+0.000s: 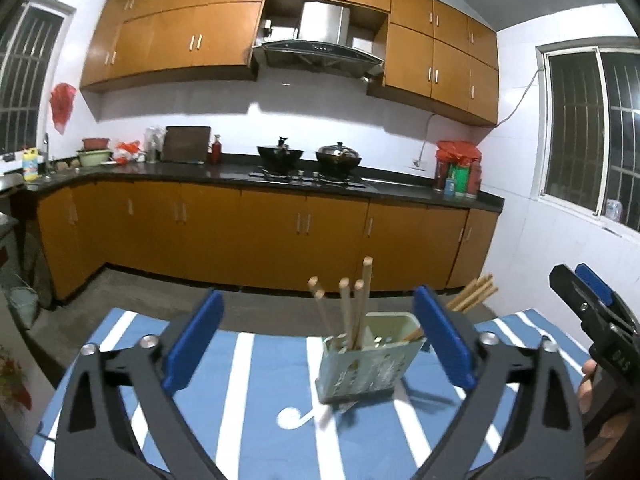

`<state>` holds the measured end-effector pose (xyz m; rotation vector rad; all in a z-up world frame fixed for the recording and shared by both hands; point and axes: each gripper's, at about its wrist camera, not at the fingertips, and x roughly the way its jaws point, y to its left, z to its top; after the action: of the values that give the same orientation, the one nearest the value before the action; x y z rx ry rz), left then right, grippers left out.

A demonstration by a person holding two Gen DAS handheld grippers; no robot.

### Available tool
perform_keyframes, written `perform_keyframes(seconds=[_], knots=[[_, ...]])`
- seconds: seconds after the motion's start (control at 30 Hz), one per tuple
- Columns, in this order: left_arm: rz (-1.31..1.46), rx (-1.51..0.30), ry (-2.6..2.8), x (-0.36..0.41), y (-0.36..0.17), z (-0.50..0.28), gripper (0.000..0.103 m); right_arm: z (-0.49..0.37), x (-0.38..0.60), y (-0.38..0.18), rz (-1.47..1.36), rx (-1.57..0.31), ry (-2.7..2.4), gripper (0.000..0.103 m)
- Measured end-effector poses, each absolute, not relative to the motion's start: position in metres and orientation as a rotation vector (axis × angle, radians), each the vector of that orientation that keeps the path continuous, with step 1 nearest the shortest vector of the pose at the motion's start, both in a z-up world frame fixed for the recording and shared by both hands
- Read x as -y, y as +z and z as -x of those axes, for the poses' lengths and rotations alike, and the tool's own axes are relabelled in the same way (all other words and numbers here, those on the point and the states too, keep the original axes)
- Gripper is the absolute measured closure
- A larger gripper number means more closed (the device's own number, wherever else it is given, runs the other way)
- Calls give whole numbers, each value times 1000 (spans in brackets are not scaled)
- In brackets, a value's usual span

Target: Organize utensils

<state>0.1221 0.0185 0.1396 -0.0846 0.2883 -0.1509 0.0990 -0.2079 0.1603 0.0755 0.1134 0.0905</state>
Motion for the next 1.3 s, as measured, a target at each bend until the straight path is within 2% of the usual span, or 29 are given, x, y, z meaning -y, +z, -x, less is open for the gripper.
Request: perform_keyframes(seconds=[0.07, 0.3, 0.5, 1.0, 1.3], knots=[[68, -287, -137, -20, 134, -110, 2, -90, 204, 154, -41, -138, 70, 4], [-14, -290, -85, -14, 100, -76, 2, -47, 198, 119, 7, -144, -9, 4], [-48, -289, -85, -8, 70, -52, 2, -27, 197, 92, 40, -220, -11, 4], [-43, -352, -77, -4, 22, -26, 2, -11, 196, 51, -9, -353, 5, 4], [-33, -385, -84, -6, 10, -23, 2, -11, 200, 34, -16, -404, 3, 4]])
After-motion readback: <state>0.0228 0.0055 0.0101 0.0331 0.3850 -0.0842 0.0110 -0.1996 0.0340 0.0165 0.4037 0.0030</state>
